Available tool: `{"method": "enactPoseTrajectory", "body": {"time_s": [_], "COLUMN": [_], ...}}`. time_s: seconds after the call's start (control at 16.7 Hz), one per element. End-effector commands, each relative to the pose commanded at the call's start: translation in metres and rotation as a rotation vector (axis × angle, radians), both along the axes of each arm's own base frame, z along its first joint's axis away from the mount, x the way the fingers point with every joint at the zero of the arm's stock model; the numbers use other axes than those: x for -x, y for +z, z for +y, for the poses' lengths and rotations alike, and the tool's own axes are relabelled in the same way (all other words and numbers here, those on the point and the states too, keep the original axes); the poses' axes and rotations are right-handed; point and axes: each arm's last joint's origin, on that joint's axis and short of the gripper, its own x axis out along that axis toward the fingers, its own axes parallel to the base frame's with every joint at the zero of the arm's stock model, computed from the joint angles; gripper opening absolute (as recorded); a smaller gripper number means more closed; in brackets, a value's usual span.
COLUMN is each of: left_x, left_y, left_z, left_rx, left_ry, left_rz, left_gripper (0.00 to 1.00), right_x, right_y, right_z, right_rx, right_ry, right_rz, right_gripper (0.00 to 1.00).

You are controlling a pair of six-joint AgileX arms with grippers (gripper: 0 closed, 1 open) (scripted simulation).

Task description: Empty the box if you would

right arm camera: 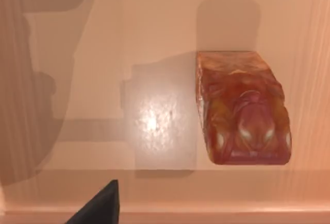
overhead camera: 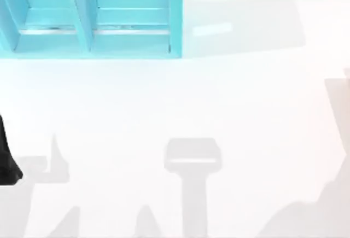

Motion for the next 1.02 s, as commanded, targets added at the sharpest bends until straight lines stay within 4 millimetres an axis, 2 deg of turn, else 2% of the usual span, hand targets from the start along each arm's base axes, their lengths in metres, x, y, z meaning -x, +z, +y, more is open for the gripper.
{"method": "enactPoseTrajectory", "body": {"time_s": [0.42, 0.84, 1.02], "left_x": [0.000, 0.000, 0.000], "left_y": [0.000, 0.000, 0.000], "left_z": [0.000, 0.000, 0.000], "left_rx": [0.000, 0.000, 0.000], "left_ry": [0.000, 0.000, 0.000], "left_rz": [0.000, 0.000, 0.000], "left_gripper": [1.00, 1.00, 1.00], "right_x": [0.002, 0.001, 0.000], "right_y": [-0.039, -0.094, -0.099], "right_z": [-0.001, -0.002, -0.002], "right_rx": [-0.001, -0.001, -0.001], "right_ry": [-0.003, -0.003, -0.003], "right_rz": [0.001, 0.002, 0.002], "right_gripper": [1.00, 1.00, 1.00]}}
